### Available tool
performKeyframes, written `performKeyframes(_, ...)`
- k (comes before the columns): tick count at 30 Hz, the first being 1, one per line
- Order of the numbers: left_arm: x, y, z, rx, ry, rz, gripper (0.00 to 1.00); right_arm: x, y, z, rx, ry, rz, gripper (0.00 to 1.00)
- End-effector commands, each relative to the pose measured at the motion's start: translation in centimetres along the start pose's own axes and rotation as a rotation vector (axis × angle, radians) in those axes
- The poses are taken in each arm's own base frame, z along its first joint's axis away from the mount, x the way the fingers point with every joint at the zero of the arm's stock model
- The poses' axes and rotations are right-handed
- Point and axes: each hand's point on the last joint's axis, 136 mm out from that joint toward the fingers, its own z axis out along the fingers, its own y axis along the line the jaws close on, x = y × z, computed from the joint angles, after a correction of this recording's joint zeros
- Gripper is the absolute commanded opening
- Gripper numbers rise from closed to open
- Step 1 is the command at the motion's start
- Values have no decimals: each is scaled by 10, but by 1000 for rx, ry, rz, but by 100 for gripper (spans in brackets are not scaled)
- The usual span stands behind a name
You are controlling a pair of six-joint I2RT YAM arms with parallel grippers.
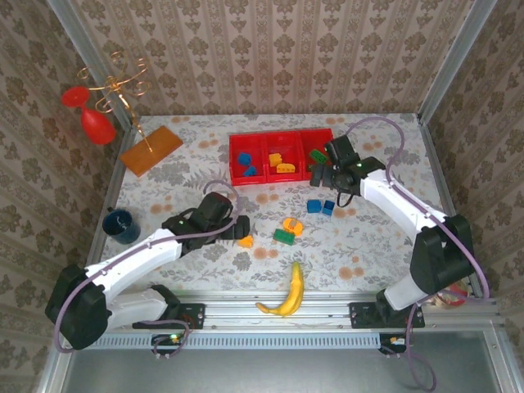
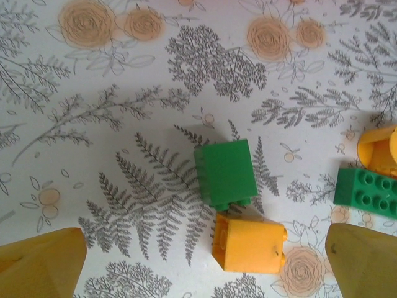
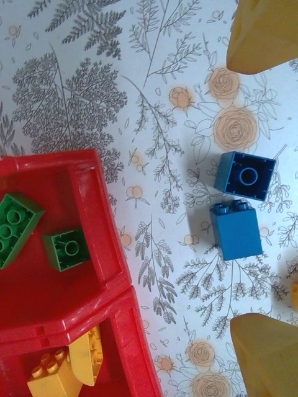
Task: Sort the legos into containers by color
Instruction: Pick up the lego from the middle-left of the table.
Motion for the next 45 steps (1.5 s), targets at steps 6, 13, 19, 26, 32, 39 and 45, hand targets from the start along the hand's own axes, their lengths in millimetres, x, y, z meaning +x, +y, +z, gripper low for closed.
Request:
performKeyframes(6,27,-13,13,-49,75,42,95,12,-21,-13,54,-24,67,100)
performKeyframes(13,37,-26,24,-74,124,112,90,16,-24,-13,64,-18,78,100)
performKeyframes(19,43,-28,31,-93,157,133,87,17,-24,-11,64,-17,81,100)
performKeyframes(26,51,-25,41,-122,198,143,79,17,-25,-11,71,-19,82,100)
performKeyframes(32,58,-24,49,-132,228,164,75,18,-26,-9,74,-18,84,100)
performKeyframes(39,63,-21,56,-153,253,177,68,19,-26,-6,80,-12,82,100)
performKeyframes(45,63,-23,58,-149,259,179,52,21,-26,-2,84,-3,81,100)
